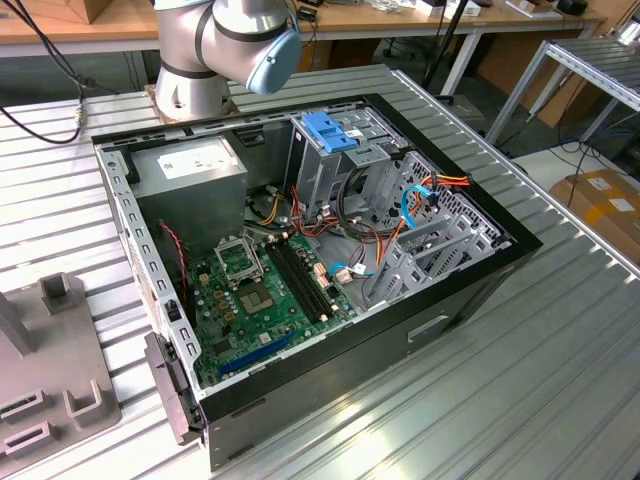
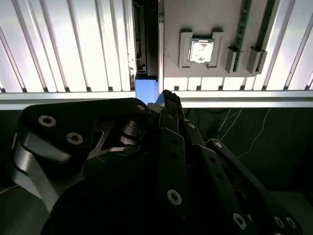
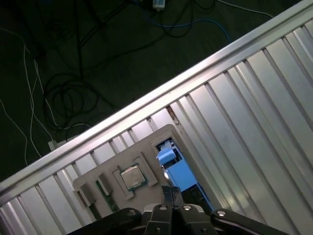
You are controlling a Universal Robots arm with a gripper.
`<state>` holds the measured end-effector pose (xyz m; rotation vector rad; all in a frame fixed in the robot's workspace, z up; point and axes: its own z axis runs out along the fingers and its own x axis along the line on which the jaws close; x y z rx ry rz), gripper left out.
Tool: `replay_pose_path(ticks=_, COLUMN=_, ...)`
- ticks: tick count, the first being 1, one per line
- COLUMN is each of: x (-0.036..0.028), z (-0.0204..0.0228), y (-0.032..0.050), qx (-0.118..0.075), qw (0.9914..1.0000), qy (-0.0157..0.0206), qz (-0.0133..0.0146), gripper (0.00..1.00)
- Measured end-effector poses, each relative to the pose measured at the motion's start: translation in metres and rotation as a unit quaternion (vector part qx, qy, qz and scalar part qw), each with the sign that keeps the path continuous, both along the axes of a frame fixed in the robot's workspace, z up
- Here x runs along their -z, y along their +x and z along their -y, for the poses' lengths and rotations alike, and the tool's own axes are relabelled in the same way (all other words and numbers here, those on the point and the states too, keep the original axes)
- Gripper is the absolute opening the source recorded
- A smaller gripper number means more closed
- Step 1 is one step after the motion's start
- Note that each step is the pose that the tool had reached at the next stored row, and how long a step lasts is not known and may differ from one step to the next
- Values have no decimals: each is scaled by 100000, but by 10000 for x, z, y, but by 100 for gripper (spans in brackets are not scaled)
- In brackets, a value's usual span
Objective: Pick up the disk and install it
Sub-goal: 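Pick up the disk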
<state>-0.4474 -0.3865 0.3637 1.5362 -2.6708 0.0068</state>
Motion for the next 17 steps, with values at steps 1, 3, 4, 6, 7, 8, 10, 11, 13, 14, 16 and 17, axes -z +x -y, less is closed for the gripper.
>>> replay_pose_path(ticks=1, x=-1, z=0, y=0, qx=-609, qw=99998, qy=47, qz=10, gripper=11)
replay_pose_path(ticks=3, x=0, z=0, y=0, qx=-2179, qw=99976, qy=196, qz=54, gripper=11)
replay_pose_path(ticks=4, x=1, z=0, y=-1, qx=-2961, qw=99956, qy=262, qz=76, gripper=11)
replay_pose_path(ticks=6, x=0, z=0, y=0, qx=-3806, qw=99927, qy=295, qz=73, gripper=11)
replay_pose_path(ticks=7, x=1, z=0, y=0, qx=-3862, qw=99925, qy=292, qz=79, gripper=11)
replay_pose_path(ticks=8, x=1, z=0, y=0, qx=-3875, qw=99924, qy=294, qz=81, gripper=11)
replay_pose_path(ticks=10, x=1, z=0, y=-1, qx=-4164, qw=99908, qy=910, qz=384, gripper=11)
replay_pose_path(ticks=11, x=1, z=0, y=-1, qx=-4296, qw=99900, qy=1129, qz=509, gripper=11)
replay_pose_path(ticks=13, x=0, z=0, y=0, qx=-4668, qw=99873, qy=1715, qz=813, gripper=11)
replay_pose_path(ticks=14, x=1, z=-1, y=0, qx=-4732, qw=99868, qy=1791, qz=861, gripper=11)
replay_pose_path(ticks=16, x=1, z=0, y=-1, qx=-4820, qw=99861, qy=1918, qz=897, gripper=11)
replay_pose_path(ticks=17, x=1, z=0, y=0, qx=-4858, qw=99858, qy=1996, qz=916, gripper=11)
